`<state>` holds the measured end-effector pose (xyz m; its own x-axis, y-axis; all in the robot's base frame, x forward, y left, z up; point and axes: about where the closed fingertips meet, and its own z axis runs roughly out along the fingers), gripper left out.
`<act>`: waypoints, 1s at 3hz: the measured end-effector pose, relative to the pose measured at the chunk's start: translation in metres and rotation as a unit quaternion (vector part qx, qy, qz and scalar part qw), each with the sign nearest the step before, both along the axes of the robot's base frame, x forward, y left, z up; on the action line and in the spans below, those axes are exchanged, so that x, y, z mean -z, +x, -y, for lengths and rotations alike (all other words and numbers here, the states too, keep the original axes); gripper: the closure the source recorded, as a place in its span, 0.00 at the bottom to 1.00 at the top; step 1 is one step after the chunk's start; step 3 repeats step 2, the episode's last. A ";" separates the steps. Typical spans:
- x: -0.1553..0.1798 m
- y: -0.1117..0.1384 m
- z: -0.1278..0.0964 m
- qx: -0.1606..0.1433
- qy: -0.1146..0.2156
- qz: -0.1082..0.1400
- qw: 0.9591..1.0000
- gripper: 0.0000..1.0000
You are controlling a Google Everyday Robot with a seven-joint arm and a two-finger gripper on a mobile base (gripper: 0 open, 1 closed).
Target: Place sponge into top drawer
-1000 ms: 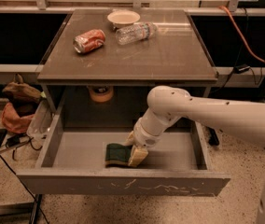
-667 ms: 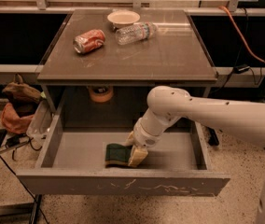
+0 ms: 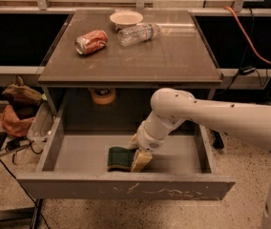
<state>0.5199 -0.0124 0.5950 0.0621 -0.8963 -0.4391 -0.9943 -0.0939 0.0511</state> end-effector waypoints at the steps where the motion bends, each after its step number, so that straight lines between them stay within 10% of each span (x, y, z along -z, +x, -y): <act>1: 0.000 0.000 0.000 0.000 0.000 0.000 1.000 0.00; 3: 0.000 0.000 0.000 0.000 0.000 0.000 1.000 0.00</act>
Offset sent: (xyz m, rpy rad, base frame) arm 0.0000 0.0000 0.0000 0.0000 0.0000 0.0000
